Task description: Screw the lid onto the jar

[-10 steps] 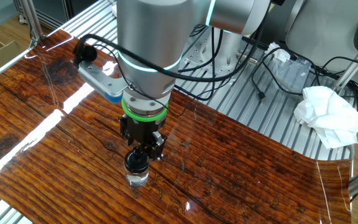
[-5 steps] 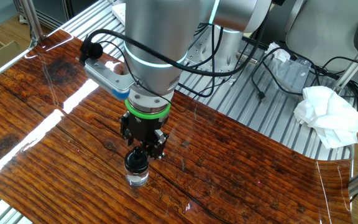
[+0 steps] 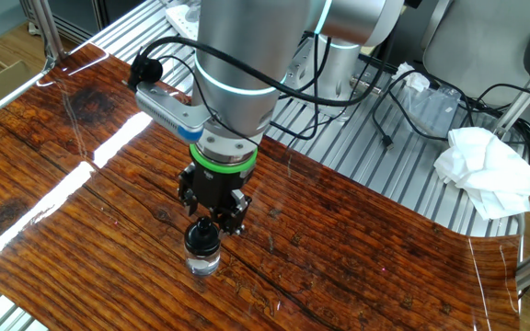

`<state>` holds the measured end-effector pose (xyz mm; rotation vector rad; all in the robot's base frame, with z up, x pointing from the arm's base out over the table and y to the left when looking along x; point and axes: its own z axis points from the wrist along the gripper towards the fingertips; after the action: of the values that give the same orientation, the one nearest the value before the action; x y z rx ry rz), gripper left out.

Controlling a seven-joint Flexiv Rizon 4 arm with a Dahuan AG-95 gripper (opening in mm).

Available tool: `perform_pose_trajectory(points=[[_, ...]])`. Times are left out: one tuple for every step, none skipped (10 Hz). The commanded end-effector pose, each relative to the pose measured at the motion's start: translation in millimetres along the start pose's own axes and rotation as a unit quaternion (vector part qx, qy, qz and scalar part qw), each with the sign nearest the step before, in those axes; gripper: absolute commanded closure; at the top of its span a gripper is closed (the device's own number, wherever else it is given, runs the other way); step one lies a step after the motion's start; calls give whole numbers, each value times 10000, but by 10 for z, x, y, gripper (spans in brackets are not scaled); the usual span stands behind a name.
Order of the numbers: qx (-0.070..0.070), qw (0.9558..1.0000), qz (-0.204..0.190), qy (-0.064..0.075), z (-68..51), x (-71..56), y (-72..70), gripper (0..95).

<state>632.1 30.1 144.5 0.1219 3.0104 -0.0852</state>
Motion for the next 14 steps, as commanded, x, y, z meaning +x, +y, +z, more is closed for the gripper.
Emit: perform_pose_trajectory(points=[[5, 10000, 29, -19, -14, 12, -8, 380], [0, 10000, 25, -20, -14, 12, -8, 380], [-8, 10000, -2, -17, -14, 12, -8, 380], [-26, 10000, 0, -18, -14, 12, -8, 380], [-55, 9999, 90, 8, -14, 12, -8, 380], [-58, 9999, 89, 27, -14, 12, -8, 380], [-60, 9999, 97, 26, -14, 12, -8, 380], [-66, 9999, 109, 68, -14, 12, -8, 380], [-70, 9998, 118, 153, -14, 12, -8, 380], [-73, 9996, 123, 243, -14, 12, -8, 380], [-77, 9995, 123, 296, -14, 12, -8, 380], [-77, 9994, 119, 306, -14, 12, -8, 380], [-59, 9991, 63, 420, -14, 12, -8, 380], [-61, 9986, 43, 516, -14, 12, -8, 380]])
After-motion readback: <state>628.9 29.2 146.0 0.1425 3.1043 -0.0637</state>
